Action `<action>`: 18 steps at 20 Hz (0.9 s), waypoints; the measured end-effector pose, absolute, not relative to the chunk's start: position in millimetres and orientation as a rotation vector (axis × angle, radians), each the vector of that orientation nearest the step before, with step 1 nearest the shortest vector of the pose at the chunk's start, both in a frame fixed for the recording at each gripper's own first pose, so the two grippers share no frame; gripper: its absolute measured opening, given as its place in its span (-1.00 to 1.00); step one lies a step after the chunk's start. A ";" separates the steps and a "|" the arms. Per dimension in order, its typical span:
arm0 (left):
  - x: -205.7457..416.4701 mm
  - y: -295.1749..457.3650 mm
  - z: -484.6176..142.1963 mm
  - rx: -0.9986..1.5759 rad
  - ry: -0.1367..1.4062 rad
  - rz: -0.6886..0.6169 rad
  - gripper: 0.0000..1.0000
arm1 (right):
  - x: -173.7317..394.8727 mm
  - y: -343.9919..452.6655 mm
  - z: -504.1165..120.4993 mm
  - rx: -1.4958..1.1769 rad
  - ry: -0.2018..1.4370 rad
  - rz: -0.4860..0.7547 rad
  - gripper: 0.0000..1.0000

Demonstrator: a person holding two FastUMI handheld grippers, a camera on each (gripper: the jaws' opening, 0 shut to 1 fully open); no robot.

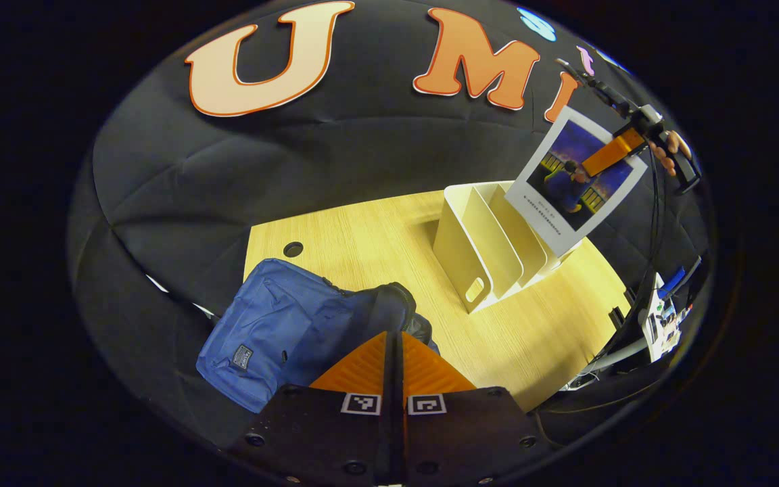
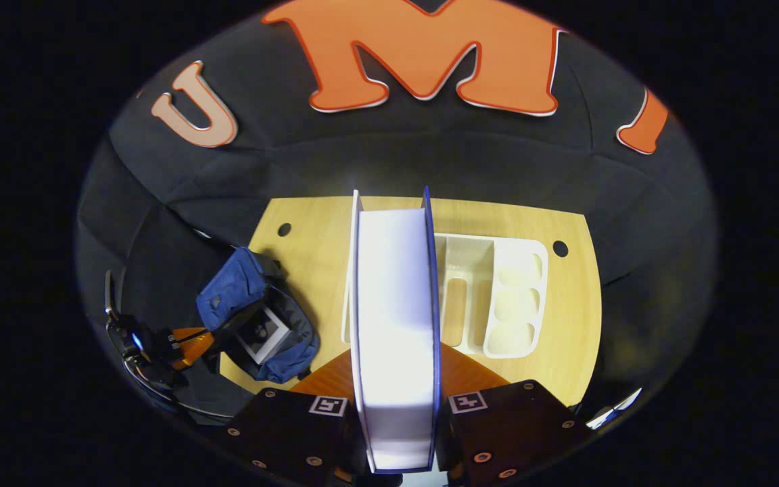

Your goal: Open the schoolbag, grab two books from the bookshelf and put them into the schoolbag.

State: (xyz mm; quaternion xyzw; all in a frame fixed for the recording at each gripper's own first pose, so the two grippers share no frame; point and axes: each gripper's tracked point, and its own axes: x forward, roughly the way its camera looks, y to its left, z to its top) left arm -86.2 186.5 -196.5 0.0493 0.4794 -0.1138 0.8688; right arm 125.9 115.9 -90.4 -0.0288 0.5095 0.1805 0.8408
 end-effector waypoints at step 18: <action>-65.7 205.7 -171.0 0.220 1.006 -0.269 -0.99 | 30.8 273.0 -163.1 0.409 1.074 0.623 -0.21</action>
